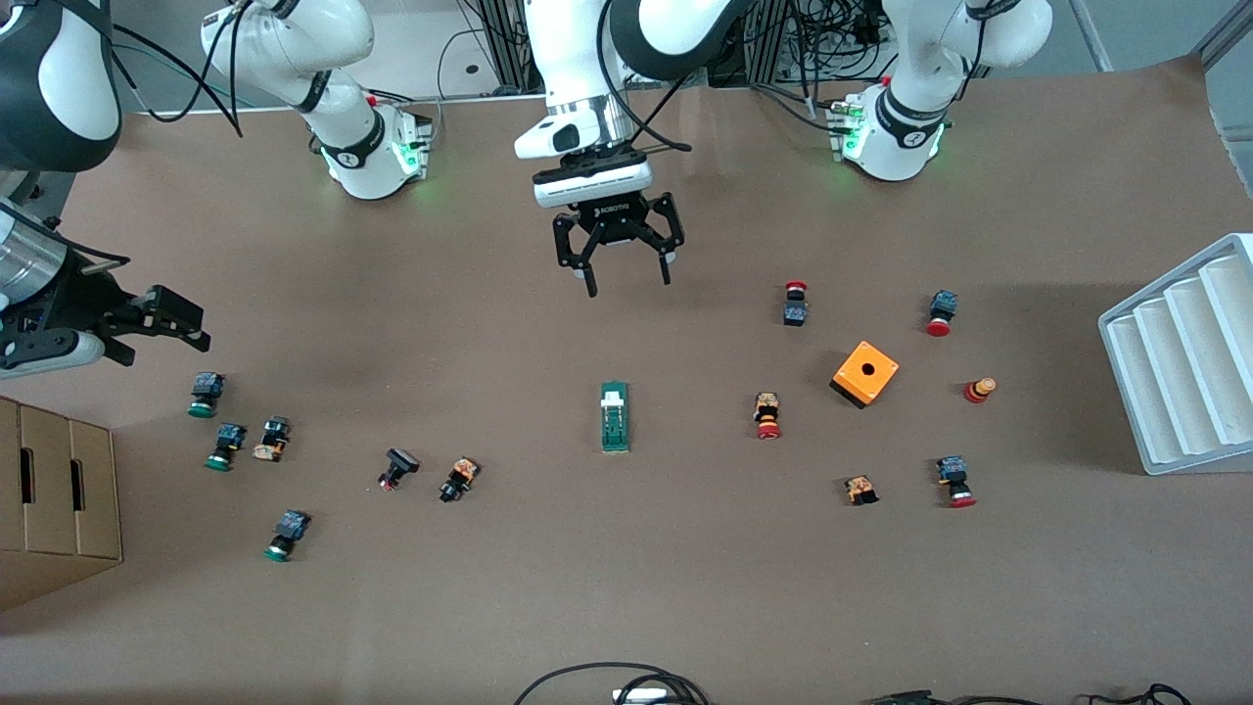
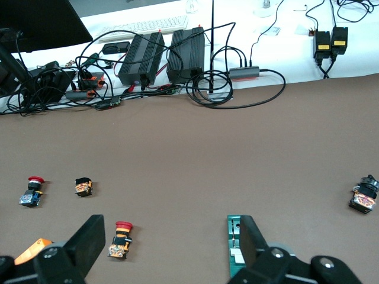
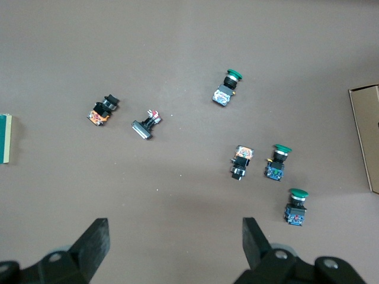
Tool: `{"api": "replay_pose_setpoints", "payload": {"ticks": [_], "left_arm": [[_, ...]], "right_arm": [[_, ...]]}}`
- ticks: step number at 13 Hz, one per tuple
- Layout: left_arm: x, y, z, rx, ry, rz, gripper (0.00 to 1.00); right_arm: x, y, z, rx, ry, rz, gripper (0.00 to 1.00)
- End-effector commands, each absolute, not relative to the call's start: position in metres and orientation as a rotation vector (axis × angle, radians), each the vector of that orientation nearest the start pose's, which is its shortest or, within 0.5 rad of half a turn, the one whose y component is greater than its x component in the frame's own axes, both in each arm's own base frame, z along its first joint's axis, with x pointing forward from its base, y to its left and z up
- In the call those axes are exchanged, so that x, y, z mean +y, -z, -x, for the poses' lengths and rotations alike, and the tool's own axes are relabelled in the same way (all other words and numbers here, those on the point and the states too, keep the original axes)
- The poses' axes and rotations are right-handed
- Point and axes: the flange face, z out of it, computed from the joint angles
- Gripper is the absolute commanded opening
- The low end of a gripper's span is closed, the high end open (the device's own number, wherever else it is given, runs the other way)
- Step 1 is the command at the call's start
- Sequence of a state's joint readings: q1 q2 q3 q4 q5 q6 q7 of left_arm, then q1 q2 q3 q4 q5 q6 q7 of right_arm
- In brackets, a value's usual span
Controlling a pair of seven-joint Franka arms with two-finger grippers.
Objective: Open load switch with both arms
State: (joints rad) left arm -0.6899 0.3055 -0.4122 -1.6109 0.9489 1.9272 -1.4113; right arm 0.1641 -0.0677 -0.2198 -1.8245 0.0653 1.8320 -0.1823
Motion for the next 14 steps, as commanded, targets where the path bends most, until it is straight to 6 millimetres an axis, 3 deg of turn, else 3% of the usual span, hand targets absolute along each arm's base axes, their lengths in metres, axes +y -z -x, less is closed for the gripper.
{"api": "replay_pose_setpoints", "payload": {"ticks": [1,6,8,9,11,14], "left_arm": [[-0.545,-0.490,-0.374,0.002,1.079,2.755,1.00],[-0.544,-0.508,-0.377,0.021,1.061,2.806,1.00],[-0.544,-0.527,-0.379,0.071,1.021,2.838,1.00],[-0.529,-0.534,-0.395,0.039,1.010,2.835,1.00],[-0.517,-0.547,-0.402,0.066,0.975,2.848,1.00],[-0.481,-0.573,-0.427,0.109,0.910,2.870,1.00]], "right_arm": [[-0.031,-0.570,-0.548,-0.180,0.146,3.087,1.00],[-0.029,-0.573,-0.548,-0.181,0.130,3.085,1.00],[-0.029,-0.574,-0.548,-0.181,0.135,3.085,1.00],[-0.029,-0.573,-0.548,-0.181,0.132,3.085,1.00],[-0.029,-0.574,-0.548,-0.181,0.137,3.085,1.00],[-0.029,-0.574,-0.548,-0.181,0.137,3.085,1.00]]}}
